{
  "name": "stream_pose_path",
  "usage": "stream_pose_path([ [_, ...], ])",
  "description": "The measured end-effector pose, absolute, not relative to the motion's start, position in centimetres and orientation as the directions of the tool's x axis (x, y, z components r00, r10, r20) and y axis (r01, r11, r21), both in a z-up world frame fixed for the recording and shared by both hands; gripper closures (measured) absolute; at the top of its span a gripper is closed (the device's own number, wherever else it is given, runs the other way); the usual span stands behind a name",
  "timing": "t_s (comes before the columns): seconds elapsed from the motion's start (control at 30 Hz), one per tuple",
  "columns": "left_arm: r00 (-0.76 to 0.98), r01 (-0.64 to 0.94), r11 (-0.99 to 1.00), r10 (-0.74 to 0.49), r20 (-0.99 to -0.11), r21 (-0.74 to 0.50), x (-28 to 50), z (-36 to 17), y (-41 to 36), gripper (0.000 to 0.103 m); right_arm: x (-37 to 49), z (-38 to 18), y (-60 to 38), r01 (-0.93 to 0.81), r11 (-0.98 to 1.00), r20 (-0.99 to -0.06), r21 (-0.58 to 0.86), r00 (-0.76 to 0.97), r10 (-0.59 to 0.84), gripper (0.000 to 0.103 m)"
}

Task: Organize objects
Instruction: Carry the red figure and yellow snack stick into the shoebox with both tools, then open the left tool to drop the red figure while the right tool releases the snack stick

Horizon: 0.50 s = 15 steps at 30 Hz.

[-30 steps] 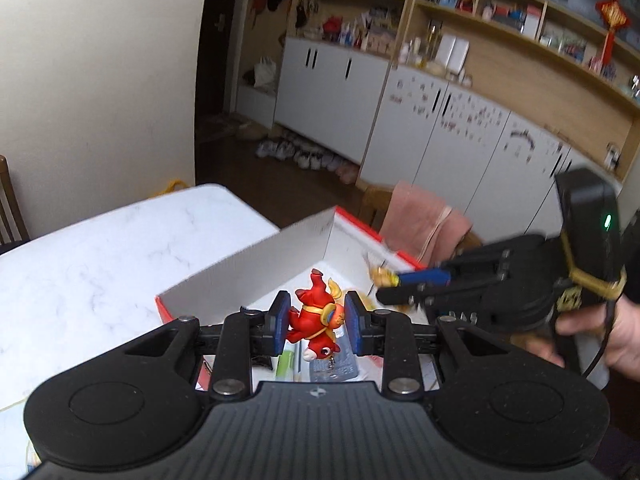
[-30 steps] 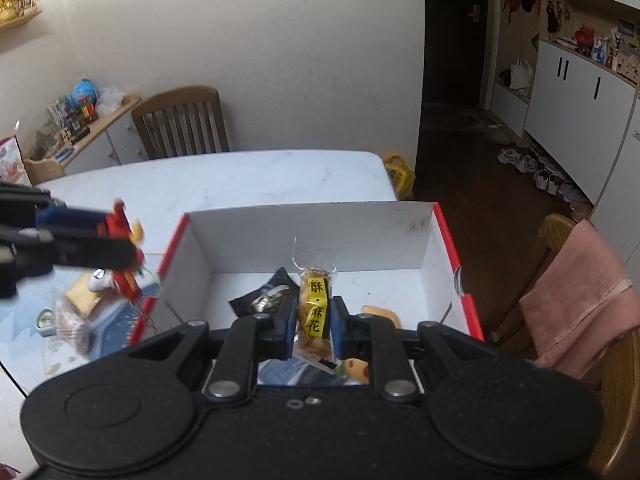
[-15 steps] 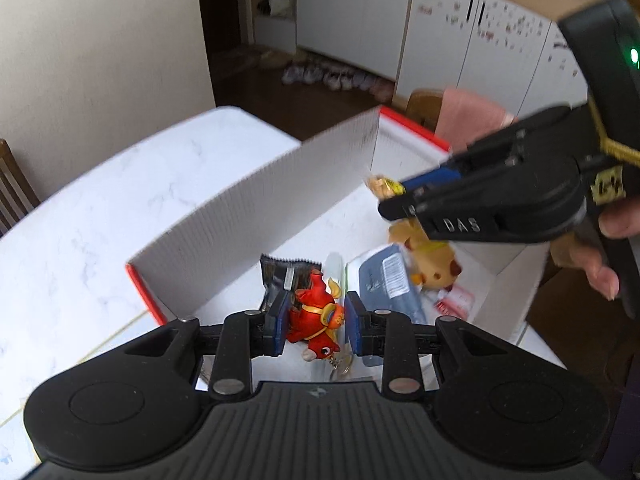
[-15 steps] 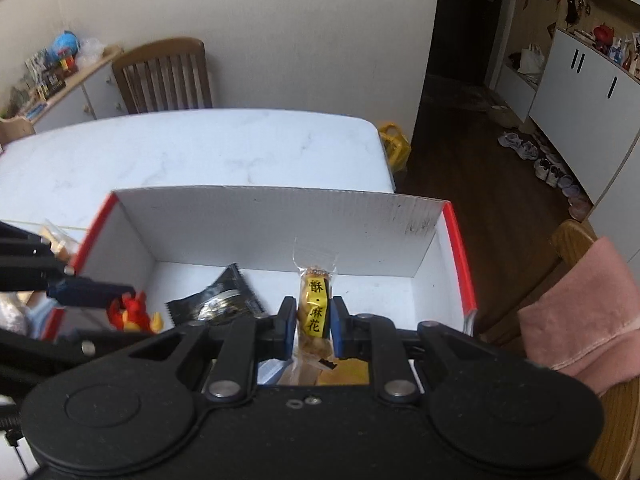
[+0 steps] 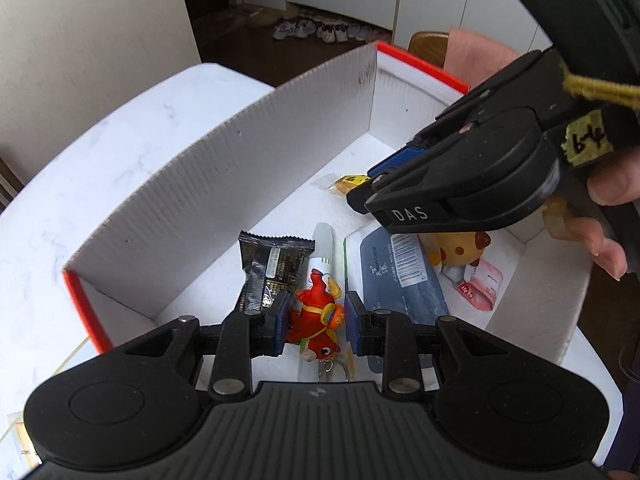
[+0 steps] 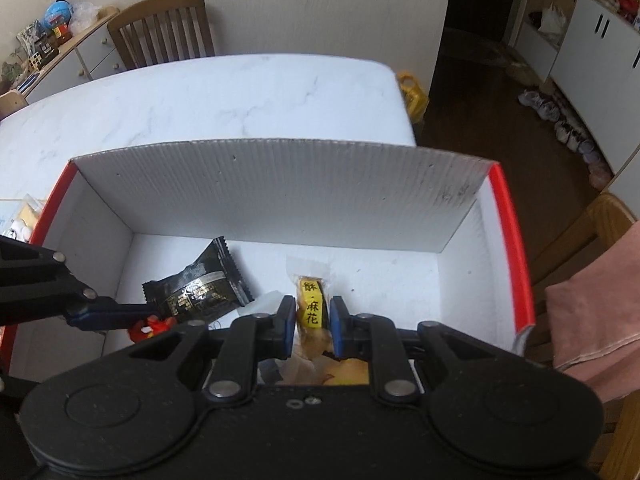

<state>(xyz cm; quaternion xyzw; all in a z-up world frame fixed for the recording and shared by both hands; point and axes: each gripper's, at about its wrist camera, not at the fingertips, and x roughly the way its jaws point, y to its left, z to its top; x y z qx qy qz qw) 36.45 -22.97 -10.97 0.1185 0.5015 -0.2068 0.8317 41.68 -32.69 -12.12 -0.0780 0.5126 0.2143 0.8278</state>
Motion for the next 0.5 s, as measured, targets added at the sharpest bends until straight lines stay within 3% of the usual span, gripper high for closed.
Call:
stream_pose_path([
  [0.5, 0.374, 0.438, 0.898, -0.223, -0.900, -0.040, 37.5, -12.4, -22.9, 0.074, 42.8, -13.5, -33.4, -0.389, 0.912, -0.907, 0.133, 0.322, 0.270, 0.084],
])
